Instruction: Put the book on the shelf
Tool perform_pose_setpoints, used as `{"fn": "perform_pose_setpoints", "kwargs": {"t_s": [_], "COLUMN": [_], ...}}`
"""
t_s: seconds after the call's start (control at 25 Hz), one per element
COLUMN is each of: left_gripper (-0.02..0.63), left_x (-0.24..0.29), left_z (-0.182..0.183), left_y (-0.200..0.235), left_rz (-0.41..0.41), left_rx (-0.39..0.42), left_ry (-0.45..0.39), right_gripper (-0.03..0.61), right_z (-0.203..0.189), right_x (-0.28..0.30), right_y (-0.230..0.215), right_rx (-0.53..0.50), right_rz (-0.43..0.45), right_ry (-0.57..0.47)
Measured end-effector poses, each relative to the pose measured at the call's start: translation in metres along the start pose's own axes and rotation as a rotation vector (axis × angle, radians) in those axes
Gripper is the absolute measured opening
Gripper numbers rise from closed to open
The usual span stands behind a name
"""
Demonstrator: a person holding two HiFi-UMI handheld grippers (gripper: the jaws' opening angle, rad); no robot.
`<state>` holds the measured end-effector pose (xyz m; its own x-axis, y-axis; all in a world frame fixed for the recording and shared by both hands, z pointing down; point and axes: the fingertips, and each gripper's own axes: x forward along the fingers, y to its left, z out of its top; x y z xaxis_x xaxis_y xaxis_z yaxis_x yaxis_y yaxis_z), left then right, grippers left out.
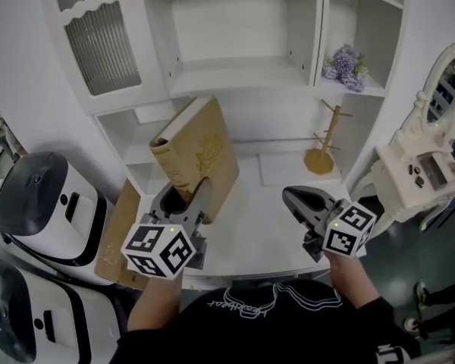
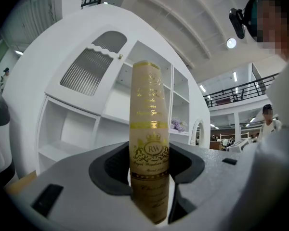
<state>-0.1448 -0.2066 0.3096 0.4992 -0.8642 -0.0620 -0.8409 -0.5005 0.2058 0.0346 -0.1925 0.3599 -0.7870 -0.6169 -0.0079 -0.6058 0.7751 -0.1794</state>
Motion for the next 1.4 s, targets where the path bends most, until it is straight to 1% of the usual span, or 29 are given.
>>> {"fn": "perform_pose_setpoints", "kwargs": {"t_s": [0.16,0.4,0.64,0.8,0.96,1.12,1.28,1.4], "left_gripper": [0.199,0.199,0.199,0.199,0.199,0.199,0.199,0.199], "left_x": [0.027,0.056,0.074,0.089,0.104,0.12,0.14,0.158], "left_z": [0.026,0.074,0.13,0.158,0.175,0.184,0.189,0.19], "left_y": [0.003,0.006,0.003,0.007,0.015,0.027,0.045,0.057], "left_rz": [0.031,0.079,0.09,0.108,0.123,0.139,0.19,0.213], "left_rx": [0.045,0.125,0.193,0.225,0.239,0.242,0.252,0.253], "left_ry": [-0.036,-0.111,-0.212,-0.252,-0.264,-0.255,-0.24,-0.22], "right_gripper": [0.006,0.006,0.006,0.006,0.006,0.006,0.006,0.006], "right_z": [0.01,0.019,0.012,0.011,0.013,0.012,0.009,0.003], "right_x": [0.017,0.04,0.054,0.058,0.06,0.063,0.066,0.066], "right_y": [-0.029,-0.064,-0.092,-0.105,-0.116,-0.123,-0.13,-0.138], "right_rx": [0.001,-0.008,-0.005,0.005,0.009,0.011,0.019,0.031], "right_rz": [0.042,0.093,0.1,0.106,0.106,0.108,0.107,0.099], "right_ry": [0.008,0.012,0.036,0.043,0.039,0.044,0.051,0.062]}}
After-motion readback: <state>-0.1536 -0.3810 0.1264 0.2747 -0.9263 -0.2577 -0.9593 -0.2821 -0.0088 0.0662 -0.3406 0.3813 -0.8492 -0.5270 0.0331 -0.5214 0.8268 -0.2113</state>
